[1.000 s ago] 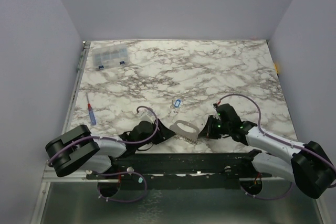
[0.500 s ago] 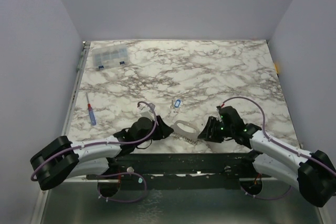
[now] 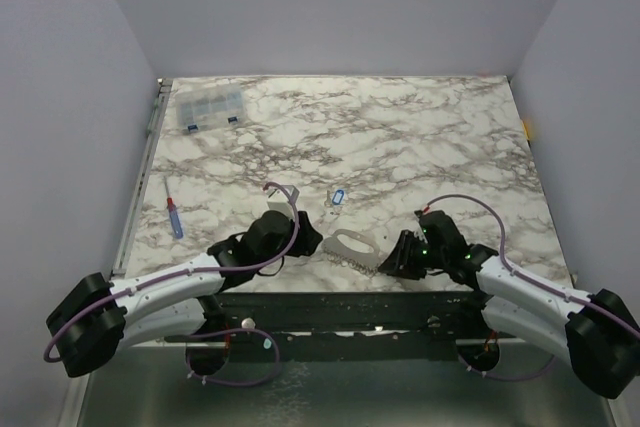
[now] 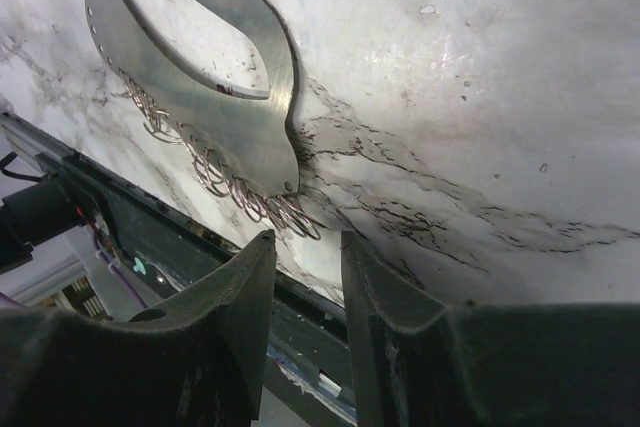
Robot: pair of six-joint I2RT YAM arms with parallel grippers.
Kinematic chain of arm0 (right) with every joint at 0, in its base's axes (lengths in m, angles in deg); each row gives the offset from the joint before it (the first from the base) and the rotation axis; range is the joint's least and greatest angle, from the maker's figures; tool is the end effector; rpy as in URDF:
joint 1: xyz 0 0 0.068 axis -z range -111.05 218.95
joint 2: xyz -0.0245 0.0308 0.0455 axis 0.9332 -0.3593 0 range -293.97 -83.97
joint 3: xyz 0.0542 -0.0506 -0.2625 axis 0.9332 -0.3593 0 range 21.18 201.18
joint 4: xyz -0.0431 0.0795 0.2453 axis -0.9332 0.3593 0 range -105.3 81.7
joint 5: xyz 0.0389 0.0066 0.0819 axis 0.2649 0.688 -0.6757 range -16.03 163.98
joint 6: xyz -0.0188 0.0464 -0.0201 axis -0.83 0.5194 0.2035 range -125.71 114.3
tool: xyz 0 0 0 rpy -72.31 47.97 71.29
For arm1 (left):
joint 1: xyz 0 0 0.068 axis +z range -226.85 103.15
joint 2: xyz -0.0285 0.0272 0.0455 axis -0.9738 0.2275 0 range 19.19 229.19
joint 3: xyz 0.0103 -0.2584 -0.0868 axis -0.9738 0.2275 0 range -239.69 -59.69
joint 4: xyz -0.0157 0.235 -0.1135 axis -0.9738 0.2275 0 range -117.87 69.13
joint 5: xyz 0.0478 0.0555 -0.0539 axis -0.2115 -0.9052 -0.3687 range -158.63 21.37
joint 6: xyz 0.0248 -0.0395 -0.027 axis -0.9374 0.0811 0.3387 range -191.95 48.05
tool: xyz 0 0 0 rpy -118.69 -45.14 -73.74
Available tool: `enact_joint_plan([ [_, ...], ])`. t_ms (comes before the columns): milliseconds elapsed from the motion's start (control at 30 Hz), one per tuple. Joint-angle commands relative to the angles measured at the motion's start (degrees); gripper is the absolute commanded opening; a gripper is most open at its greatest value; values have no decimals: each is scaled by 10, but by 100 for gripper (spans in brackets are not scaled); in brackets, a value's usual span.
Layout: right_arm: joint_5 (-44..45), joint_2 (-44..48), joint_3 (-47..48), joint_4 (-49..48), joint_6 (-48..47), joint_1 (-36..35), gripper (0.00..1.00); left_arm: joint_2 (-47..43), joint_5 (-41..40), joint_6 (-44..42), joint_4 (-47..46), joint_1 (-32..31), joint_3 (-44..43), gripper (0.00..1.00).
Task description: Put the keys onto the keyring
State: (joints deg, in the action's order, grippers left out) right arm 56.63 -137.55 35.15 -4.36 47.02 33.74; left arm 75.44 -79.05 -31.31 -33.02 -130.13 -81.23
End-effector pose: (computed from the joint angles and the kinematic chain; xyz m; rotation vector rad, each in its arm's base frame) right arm 0.1237 0.1002 0.1325 0.2639 2.6771 0.9636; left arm 0.1270 -0.1595 0.1890 0.1248 2.1769 -0.7917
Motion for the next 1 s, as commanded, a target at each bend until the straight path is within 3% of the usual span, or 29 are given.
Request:
enact_joint_plan([
  [0, 11, 7, -24, -3, 5, -3, 36, -14, -5, -19, 23, 5, 6, 49],
  [533, 18, -15, -16, -28, -12, -4, 25, -48, -5, -1, 22, 6, 29, 48],
  [733, 15, -17, -14, -32, -19, -4, 17, -50, -8, 3, 18, 7, 30, 47],
  [967, 16, -6, -5, -42, -40, -3, 1, -53, -3, 1, 16, 7, 34, 44],
])
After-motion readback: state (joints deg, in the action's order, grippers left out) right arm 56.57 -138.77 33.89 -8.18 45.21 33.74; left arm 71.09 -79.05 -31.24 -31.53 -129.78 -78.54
